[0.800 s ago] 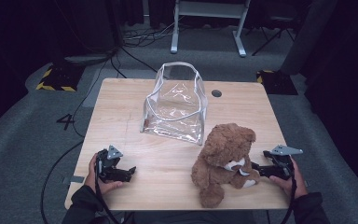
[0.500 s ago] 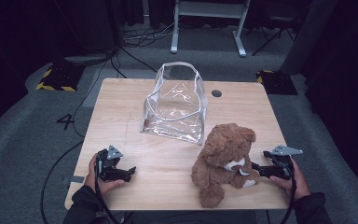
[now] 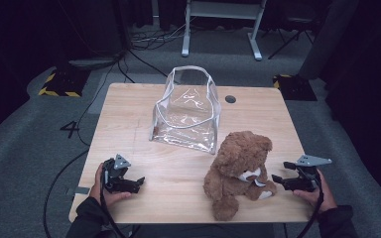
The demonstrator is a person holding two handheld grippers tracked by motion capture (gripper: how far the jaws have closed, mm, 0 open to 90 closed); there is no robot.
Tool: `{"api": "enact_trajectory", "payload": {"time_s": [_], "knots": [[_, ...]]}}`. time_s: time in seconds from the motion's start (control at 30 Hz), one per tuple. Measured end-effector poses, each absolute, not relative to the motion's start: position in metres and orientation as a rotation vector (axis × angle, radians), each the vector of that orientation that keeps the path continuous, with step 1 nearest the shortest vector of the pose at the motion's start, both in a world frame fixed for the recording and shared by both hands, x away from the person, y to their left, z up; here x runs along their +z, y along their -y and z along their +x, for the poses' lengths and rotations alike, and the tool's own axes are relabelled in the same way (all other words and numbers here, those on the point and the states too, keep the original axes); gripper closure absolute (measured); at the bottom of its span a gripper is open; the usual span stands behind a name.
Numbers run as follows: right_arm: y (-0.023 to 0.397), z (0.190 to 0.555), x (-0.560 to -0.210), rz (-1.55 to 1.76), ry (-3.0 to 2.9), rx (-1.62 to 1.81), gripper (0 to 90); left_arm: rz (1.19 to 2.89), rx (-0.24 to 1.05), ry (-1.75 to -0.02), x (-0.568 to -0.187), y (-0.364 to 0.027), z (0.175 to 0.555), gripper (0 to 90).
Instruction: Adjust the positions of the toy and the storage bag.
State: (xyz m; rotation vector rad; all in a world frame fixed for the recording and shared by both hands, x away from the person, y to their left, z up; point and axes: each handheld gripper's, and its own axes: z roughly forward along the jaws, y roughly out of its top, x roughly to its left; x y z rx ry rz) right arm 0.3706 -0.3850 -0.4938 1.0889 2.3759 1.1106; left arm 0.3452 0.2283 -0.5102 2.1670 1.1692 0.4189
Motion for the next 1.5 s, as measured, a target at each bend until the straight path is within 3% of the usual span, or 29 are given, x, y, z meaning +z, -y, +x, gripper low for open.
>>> {"api": "enact_trajectory", "payload": {"time_s": [1.03,1.5], "knots": [[0.371,0.354,-0.432,0.873,-2.359,1.296,19.3,2.166,0.419,-1.172,-0.51,-0.228,0.345,0.5],[0.348,0.36,-0.423,0.766,-2.415,1.316,18.8,2.166,0.419,-1.171,-0.51,-0.228,0.345,0.5]]}}
